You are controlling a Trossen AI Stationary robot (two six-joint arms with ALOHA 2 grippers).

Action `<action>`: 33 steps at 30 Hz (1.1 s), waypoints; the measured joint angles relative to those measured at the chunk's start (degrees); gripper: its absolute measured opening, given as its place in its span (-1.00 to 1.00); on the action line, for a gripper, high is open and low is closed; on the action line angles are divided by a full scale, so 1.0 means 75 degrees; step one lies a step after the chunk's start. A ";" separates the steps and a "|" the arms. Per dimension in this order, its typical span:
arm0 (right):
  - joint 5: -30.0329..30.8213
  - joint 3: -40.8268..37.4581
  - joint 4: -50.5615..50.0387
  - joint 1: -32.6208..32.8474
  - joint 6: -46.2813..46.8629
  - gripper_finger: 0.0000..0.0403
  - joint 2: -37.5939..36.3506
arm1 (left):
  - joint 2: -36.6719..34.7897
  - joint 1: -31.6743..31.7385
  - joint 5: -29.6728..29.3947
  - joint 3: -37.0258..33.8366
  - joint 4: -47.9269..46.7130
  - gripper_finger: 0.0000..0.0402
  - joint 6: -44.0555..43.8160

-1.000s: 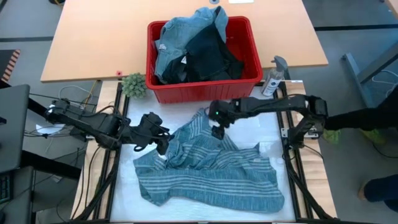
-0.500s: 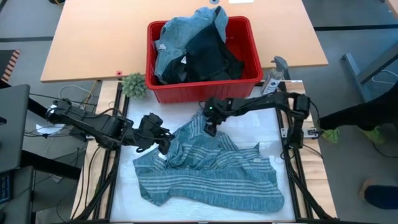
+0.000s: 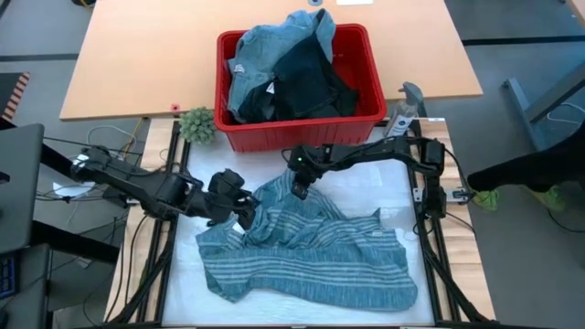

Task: Fold Laundry from Bin
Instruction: Fold the blue polo shirt

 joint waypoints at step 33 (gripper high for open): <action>0.3251 0.4206 -0.3270 0.1380 -0.0785 -0.90 -0.0168 | 0.2416 -0.0910 0.1643 -0.3958 0.5027 -0.13 -0.1381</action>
